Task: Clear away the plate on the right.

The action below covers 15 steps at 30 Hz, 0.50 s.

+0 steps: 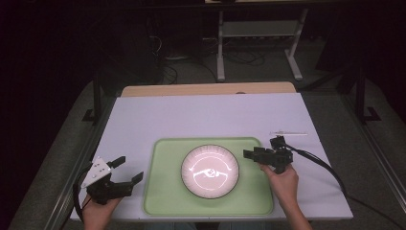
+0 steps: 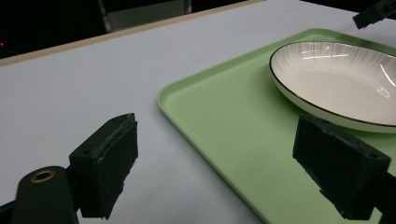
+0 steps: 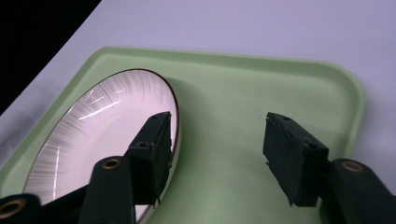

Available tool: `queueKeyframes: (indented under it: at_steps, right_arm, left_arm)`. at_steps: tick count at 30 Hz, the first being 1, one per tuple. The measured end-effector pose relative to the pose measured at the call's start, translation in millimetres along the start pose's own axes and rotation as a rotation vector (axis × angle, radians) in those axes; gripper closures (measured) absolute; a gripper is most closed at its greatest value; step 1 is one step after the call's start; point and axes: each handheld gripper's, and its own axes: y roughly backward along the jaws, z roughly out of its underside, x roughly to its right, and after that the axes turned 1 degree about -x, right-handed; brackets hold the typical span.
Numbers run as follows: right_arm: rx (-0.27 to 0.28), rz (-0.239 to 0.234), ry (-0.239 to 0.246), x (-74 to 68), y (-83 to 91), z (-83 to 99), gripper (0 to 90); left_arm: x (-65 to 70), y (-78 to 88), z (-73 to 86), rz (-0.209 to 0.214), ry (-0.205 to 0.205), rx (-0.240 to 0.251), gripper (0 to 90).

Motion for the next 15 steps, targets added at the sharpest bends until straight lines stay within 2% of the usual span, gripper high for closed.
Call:
queueKeyframes:
  at_steps: [8, 10, 15]
  right_arm:
    - [0.085, 0.044, 0.067, 12.1, 23.8, -0.1, 36.6]
    - [0.122, 0.057, 0.09, 16.7, 34.0, 0.2, 34.4]
    - [0.148, 0.083, 0.125, 21.4, 46.0, 0.4, 31.6]
  left_arm:
    - [0.7, -1.7, 0.5, 0.001, 0.0, -0.005, 13.9]
    - [0.7, -2.1, 0.7, -0.001, -0.001, -0.007, 13.9]
    - [1.2, -2.9, 0.9, 0.001, 0.001, -0.009, 13.9]
